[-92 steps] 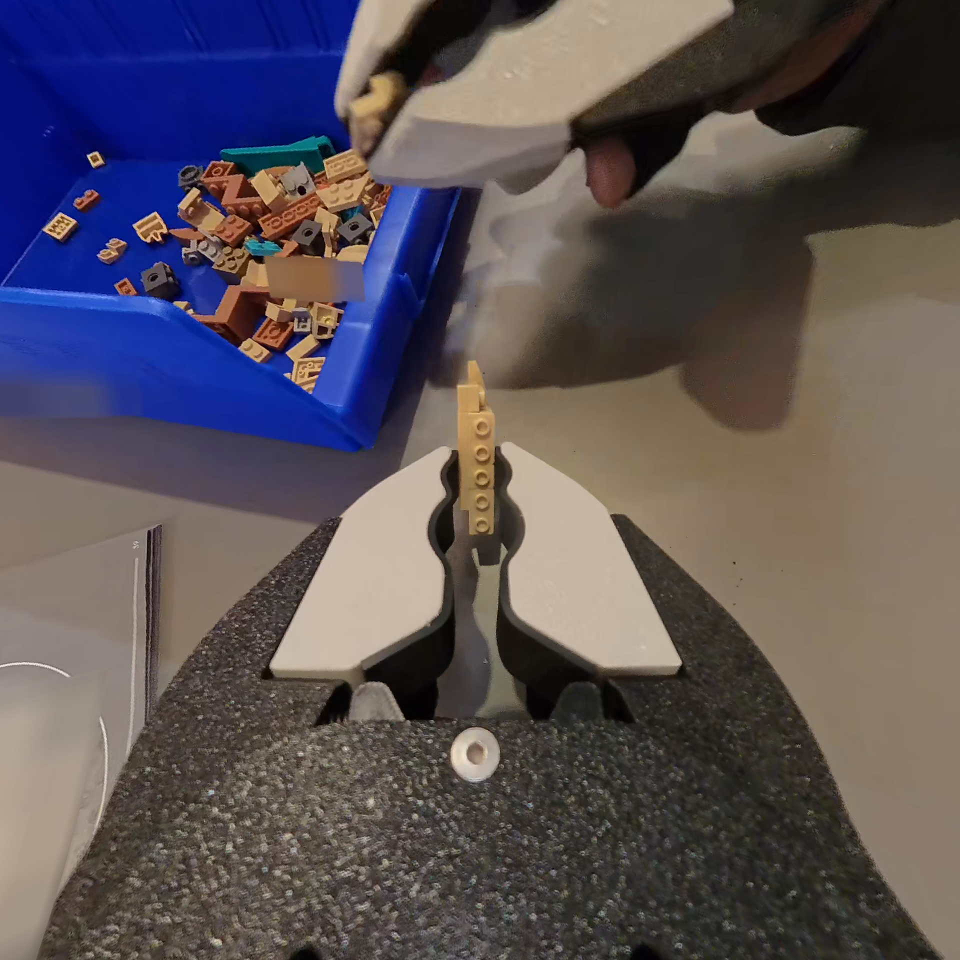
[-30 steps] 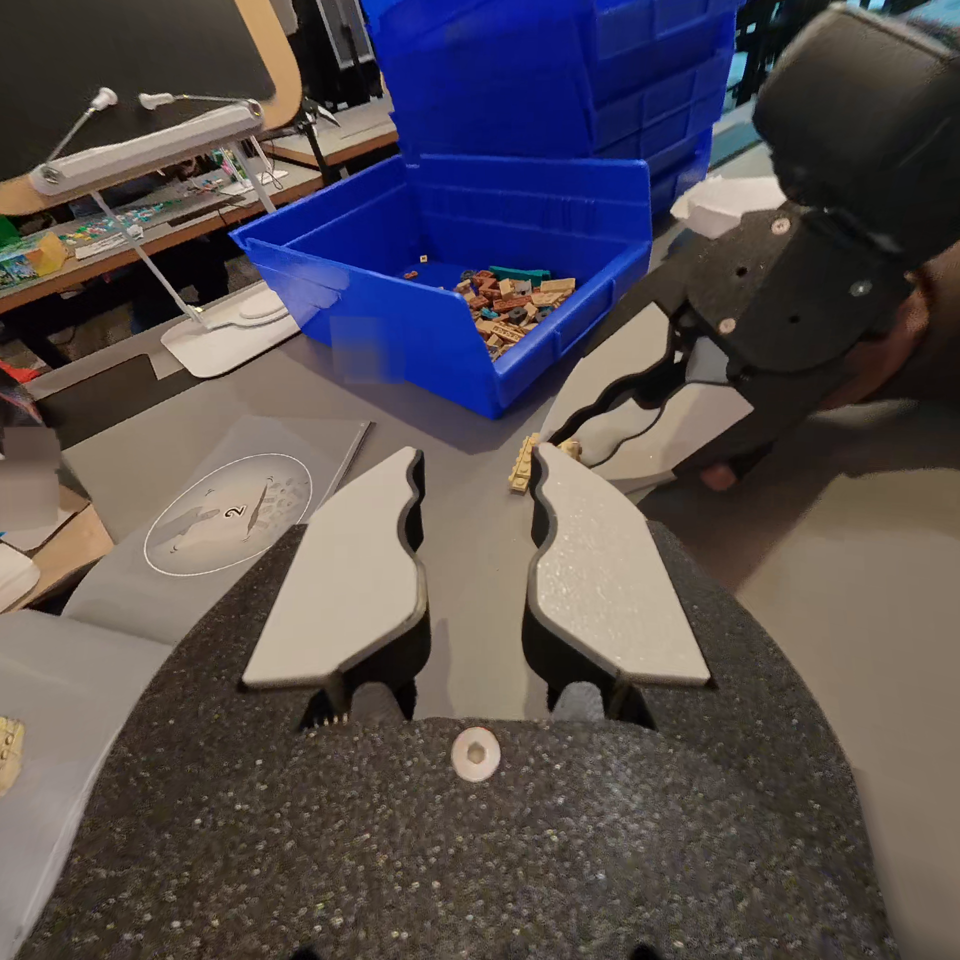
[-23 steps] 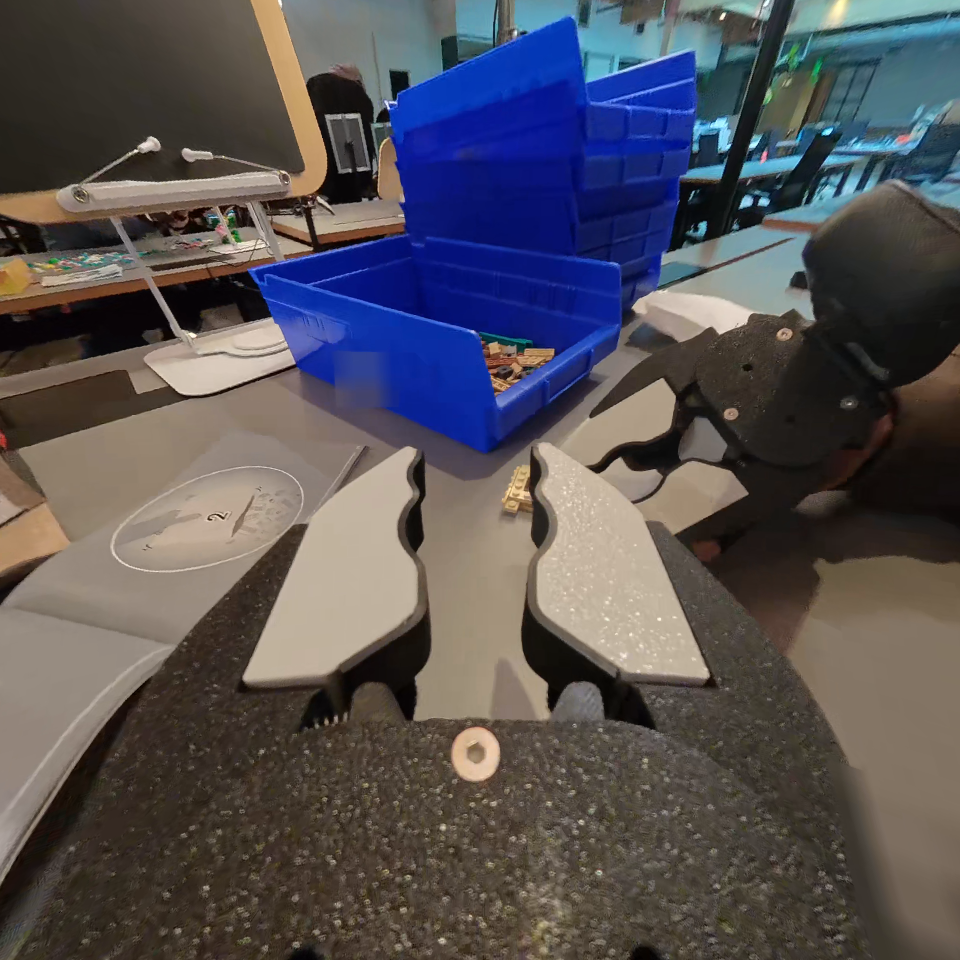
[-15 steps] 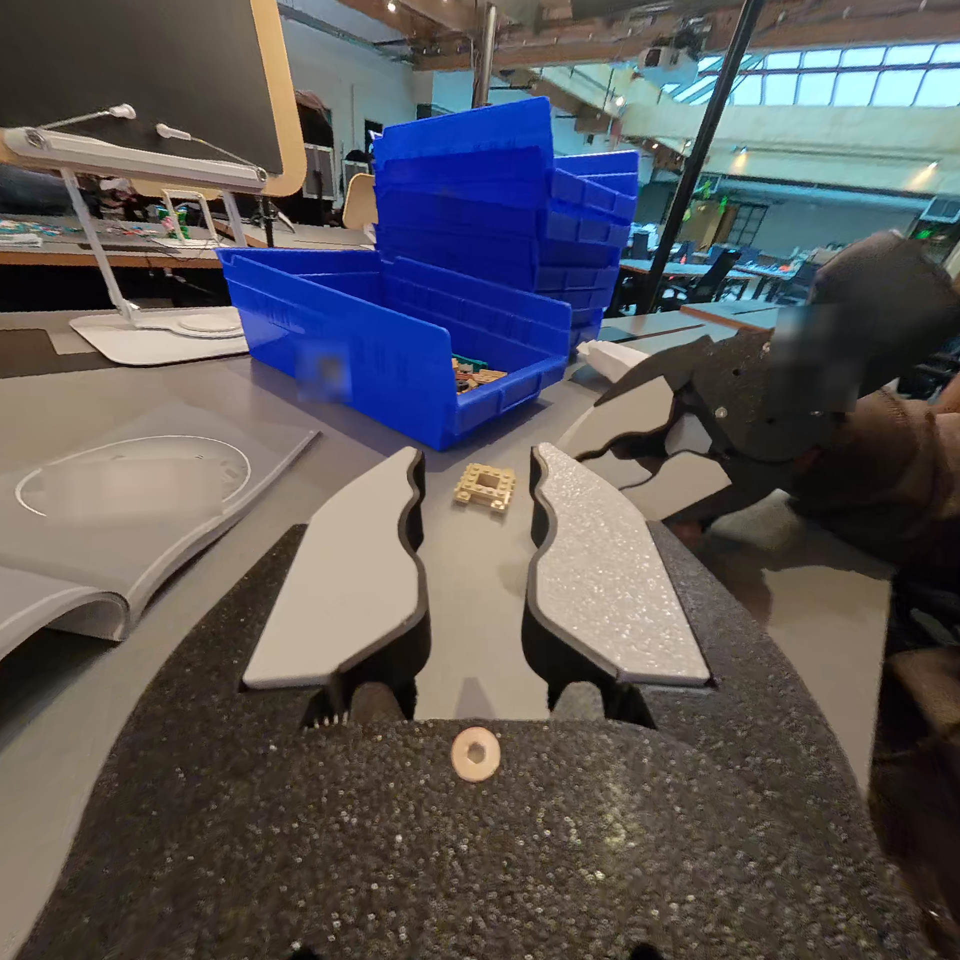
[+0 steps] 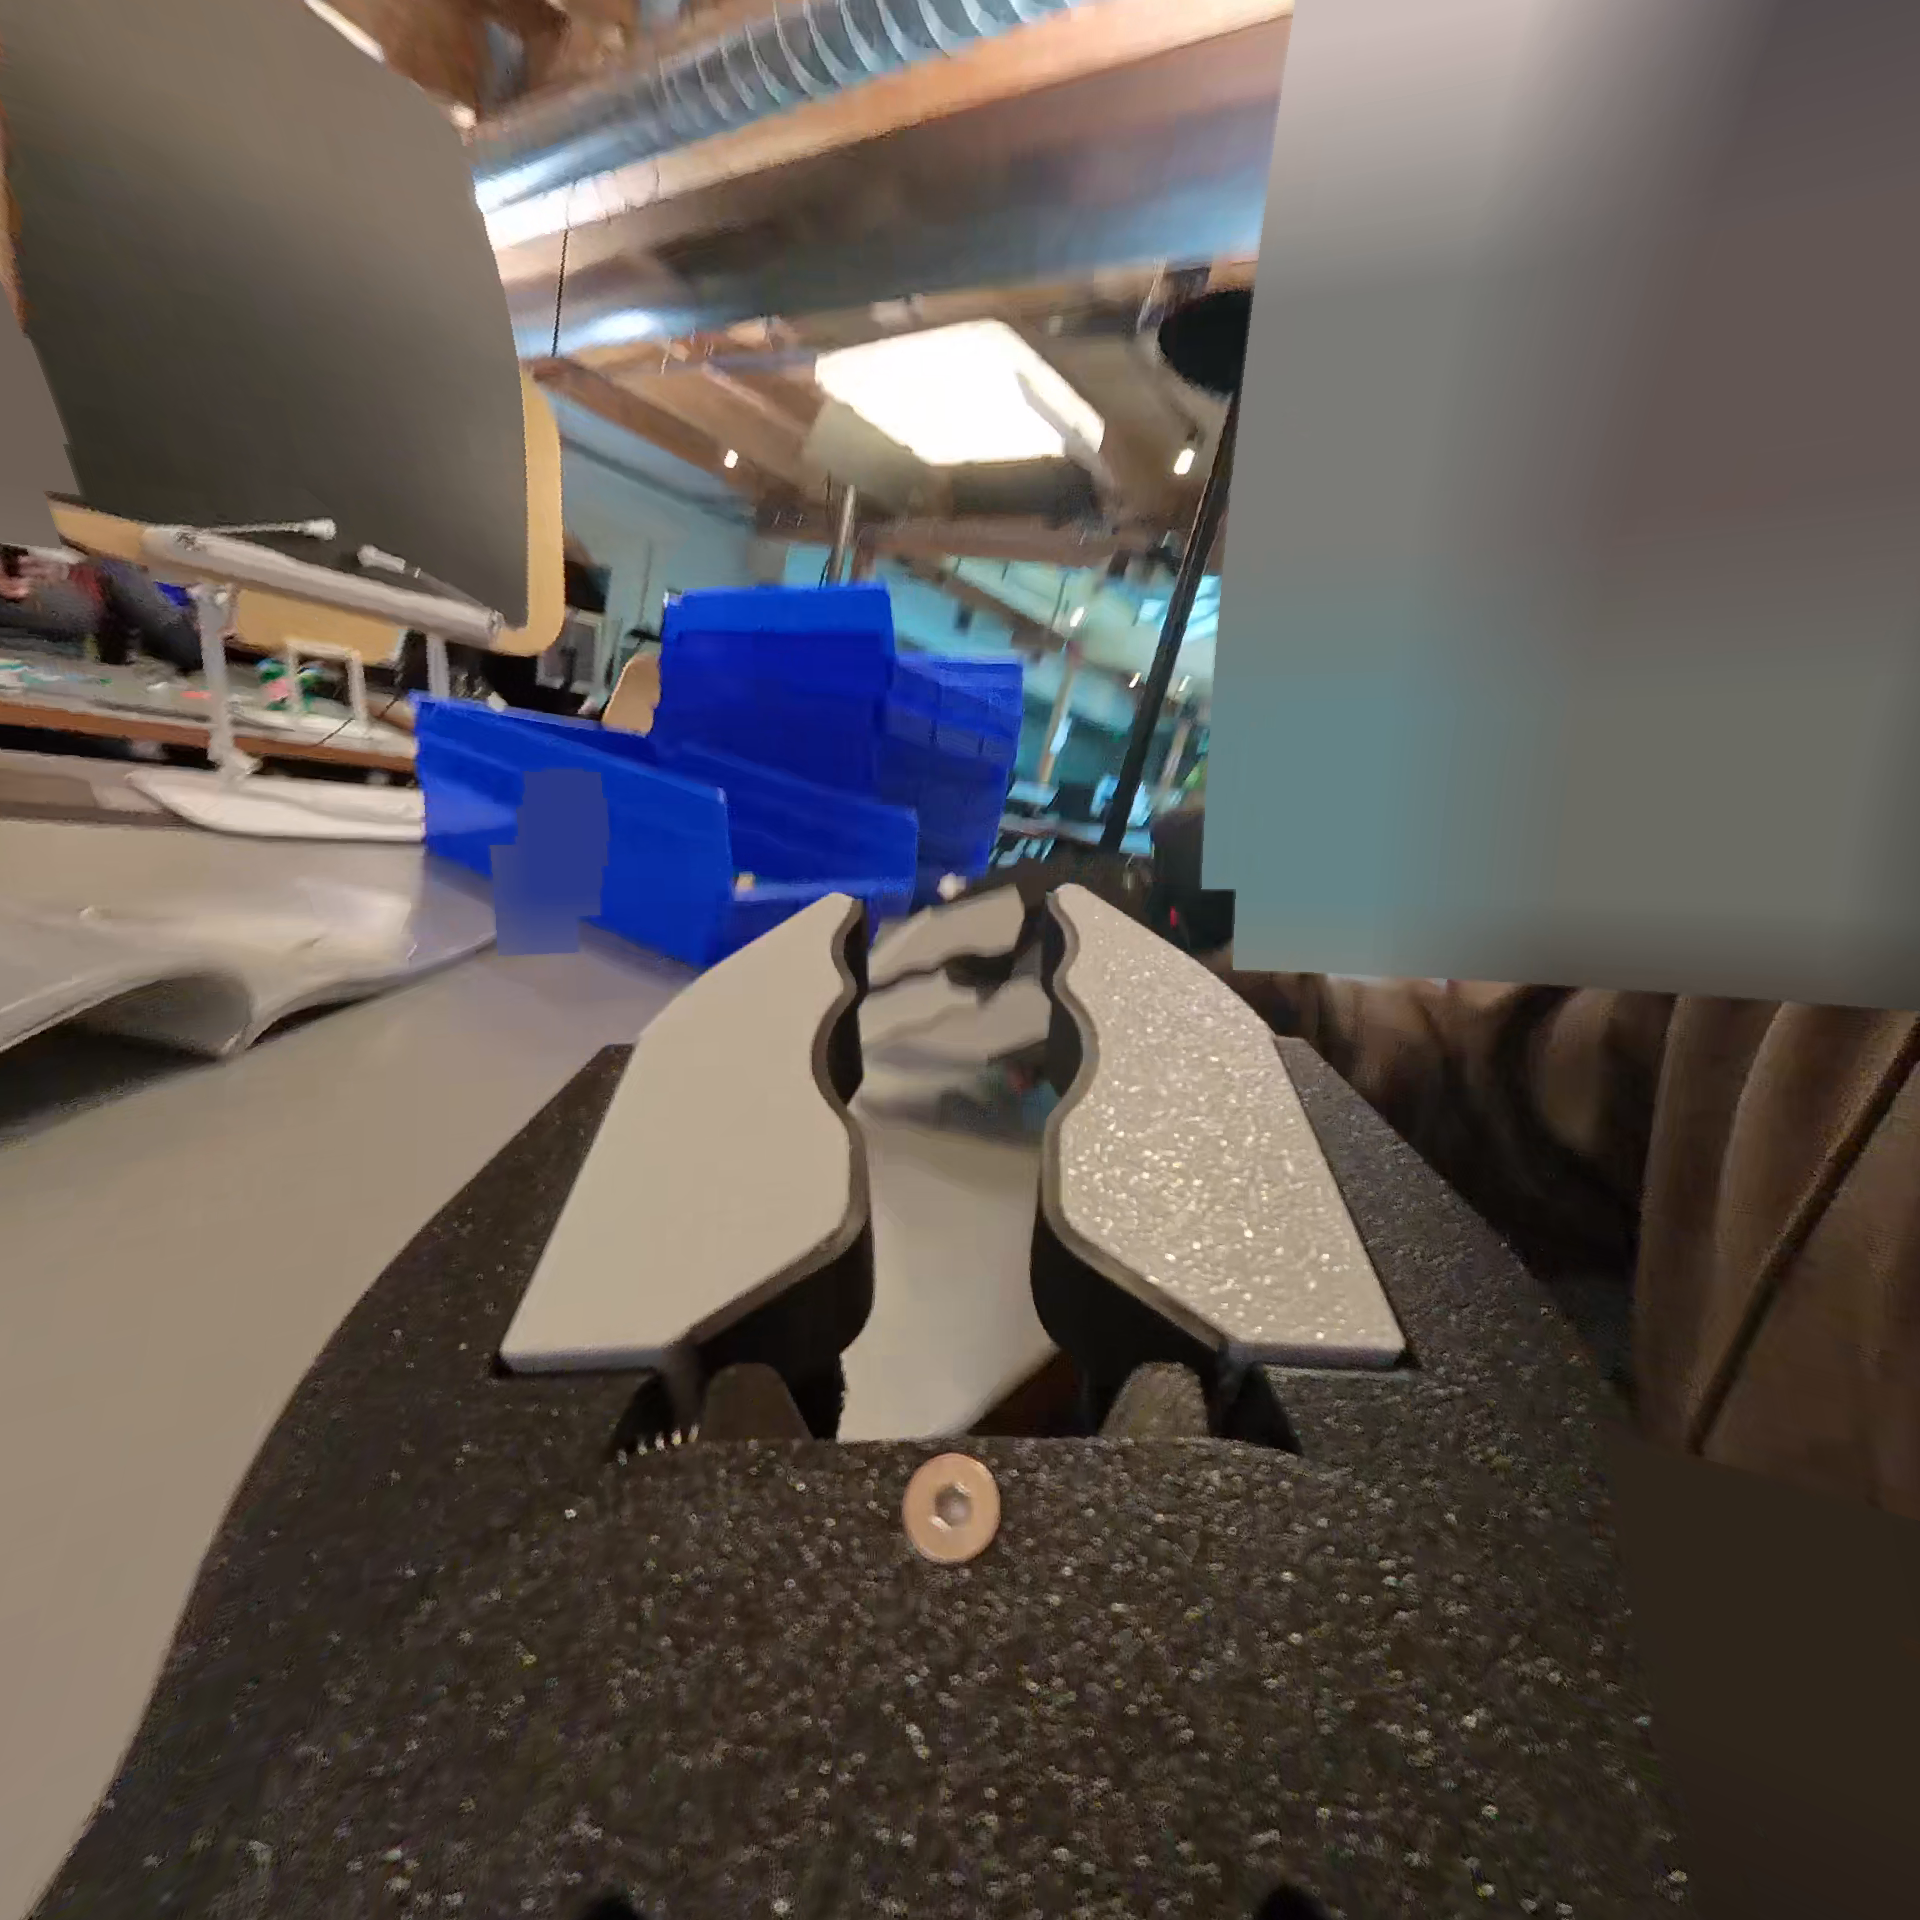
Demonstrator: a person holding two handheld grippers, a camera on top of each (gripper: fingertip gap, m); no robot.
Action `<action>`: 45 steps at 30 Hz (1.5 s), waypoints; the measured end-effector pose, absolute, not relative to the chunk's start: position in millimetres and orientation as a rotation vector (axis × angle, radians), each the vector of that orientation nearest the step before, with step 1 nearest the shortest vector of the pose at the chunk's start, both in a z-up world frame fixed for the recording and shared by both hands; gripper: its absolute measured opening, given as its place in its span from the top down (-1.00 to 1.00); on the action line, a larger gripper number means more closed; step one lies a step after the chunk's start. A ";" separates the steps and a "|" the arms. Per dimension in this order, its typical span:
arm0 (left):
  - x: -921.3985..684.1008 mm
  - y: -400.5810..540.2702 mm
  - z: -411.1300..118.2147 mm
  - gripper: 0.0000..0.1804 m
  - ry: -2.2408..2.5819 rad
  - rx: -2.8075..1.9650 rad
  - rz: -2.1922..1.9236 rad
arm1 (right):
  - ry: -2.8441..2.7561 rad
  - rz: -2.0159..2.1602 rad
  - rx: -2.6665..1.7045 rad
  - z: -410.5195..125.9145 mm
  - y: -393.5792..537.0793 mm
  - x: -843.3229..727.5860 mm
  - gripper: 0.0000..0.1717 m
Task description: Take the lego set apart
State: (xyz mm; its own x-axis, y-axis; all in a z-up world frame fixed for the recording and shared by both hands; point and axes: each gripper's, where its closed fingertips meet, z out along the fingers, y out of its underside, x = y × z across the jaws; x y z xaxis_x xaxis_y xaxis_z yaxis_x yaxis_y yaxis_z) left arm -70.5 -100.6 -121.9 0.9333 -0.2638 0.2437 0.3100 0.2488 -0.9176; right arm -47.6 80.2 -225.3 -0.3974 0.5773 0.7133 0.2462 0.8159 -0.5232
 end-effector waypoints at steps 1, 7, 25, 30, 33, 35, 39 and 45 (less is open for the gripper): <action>-63.1 -114.1 -131.7 0.65 -0.026 -1.312 -0.346 | -1.974 0.425 -0.583 -222.9 73.3 -48.8 0.75; -31.0 -220.0 -193.5 0.65 -0.026 -1.540 -0.133 | -1.742 0.571 -0.549 -183.7 12.0 -46.2 0.76; 52.4 -644.1 -429.1 0.64 0.143 -2.382 0.084 | -2.203 0.749 -0.508 -402.7 -443.9 157.5 0.83; -0.3 -732.0 -451.5 0.63 -0.351 -2.196 0.039 | -2.292 0.749 -0.553 -423.5 -484.1 140.7 0.83; -52.8 -788.1 -485.2 0.62 -0.746 -1.960 -0.042 | -2.362 0.816 -0.616 -442.7 -504.6 120.4 0.83; -89.5 -823.5 -525.5 0.63 -0.942 -1.854 -0.066 | -2.442 0.843 -0.650 -461.9 -519.8 101.0 0.84; -161.0 -876.3 -629.3 0.63 -1.090 -1.892 -0.026 | -2.599 0.857 -0.597 -490.8 -562.3 35.8 0.84; -271.4 -910.9 -783.5 0.63 -1.265 -1.953 -0.094 | -2.983 0.823 -0.684 -581.8 -631.3 -37.4 0.81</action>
State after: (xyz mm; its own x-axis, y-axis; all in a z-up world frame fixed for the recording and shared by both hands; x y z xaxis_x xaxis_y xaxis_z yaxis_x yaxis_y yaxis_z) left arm -271.4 -910.9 -783.5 0.4995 0.7392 0.4517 0.7980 -0.1896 -0.5720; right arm -37.4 -631.3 -581.8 -0.9064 0.3991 -0.1385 0.4136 0.7719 -0.4829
